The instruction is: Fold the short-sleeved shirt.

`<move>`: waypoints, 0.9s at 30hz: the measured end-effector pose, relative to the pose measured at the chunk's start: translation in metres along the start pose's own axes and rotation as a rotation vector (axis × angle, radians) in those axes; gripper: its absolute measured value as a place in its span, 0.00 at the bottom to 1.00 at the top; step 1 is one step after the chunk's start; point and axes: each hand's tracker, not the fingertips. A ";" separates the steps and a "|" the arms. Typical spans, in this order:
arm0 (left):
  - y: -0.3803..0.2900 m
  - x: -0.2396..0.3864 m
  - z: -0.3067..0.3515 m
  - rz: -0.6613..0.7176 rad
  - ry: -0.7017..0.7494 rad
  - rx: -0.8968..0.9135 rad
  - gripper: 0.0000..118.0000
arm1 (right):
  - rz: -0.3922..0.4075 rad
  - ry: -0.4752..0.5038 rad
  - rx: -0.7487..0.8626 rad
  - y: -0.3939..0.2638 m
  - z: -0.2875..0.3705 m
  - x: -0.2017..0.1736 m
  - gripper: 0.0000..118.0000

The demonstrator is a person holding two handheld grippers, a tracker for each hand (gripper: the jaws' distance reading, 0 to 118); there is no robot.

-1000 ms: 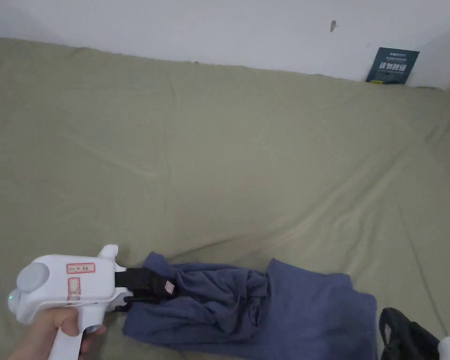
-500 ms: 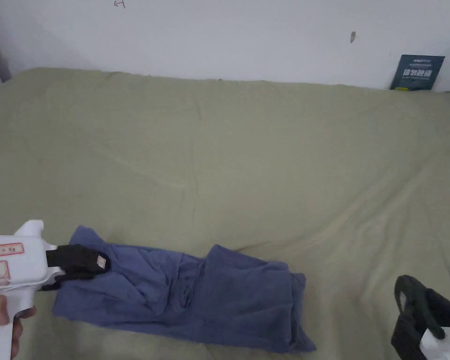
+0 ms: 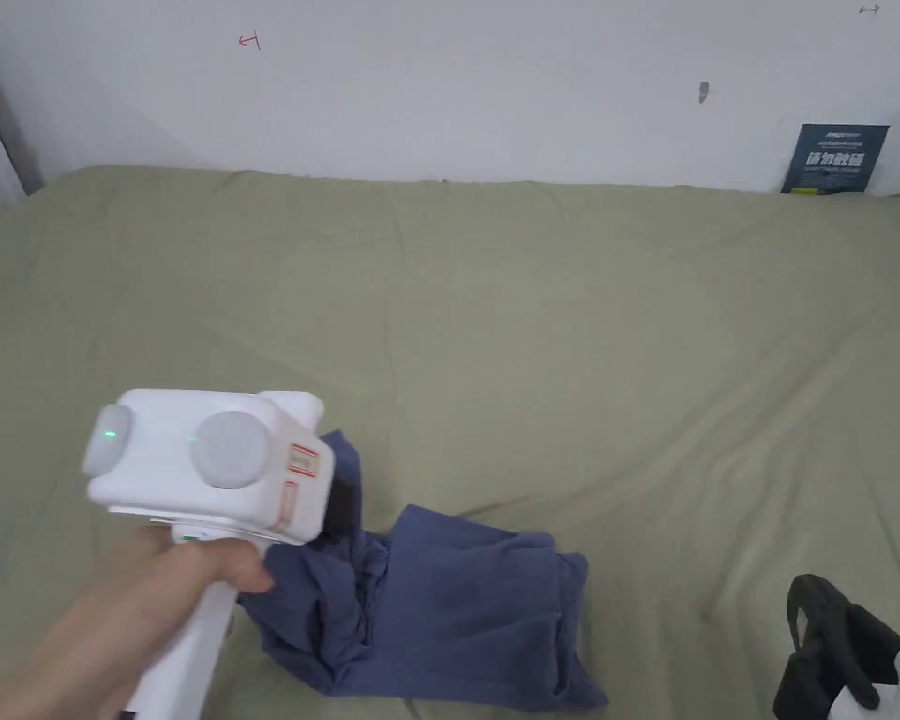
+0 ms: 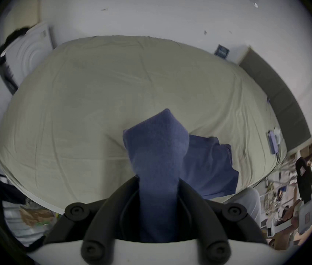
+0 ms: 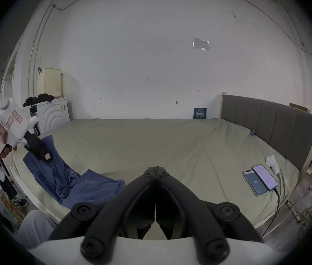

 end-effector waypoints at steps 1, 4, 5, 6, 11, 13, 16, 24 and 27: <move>0.002 0.014 -0.005 -0.028 0.014 -0.003 0.07 | 0.005 -0.013 0.001 -0.002 0.001 0.002 0.00; 0.010 0.053 -0.031 -0.057 -0.008 -0.040 0.07 | -0.009 -0.027 -0.008 -0.006 0.003 0.011 0.00; 0.011 0.070 -0.041 -0.064 -0.008 -0.057 0.07 | -0.016 -0.031 -0.011 -0.007 0.004 0.015 0.00; 0.012 0.082 -0.049 -0.083 0.000 -0.067 0.07 | -0.019 -0.035 -0.013 -0.007 0.004 0.017 0.00; 0.009 0.136 -0.105 -0.121 0.005 -0.126 0.69 | -0.045 -0.064 -0.031 -0.009 0.008 0.031 0.00; 0.005 0.149 -0.118 -0.112 -0.074 -0.148 0.95 | -0.060 -0.070 -0.040 -0.010 0.009 0.035 0.00; 0.001 0.163 -0.117 -0.169 -0.048 -0.118 0.94 | -0.078 -0.081 -0.040 -0.012 0.012 0.041 0.00; 0.003 0.069 -0.026 0.053 -0.264 0.048 0.74 | -0.103 -0.069 -0.059 -0.017 0.007 0.042 0.00; -0.004 0.021 -0.031 0.194 -0.445 0.078 0.24 | -0.113 -0.052 -0.068 -0.018 0.004 0.038 0.00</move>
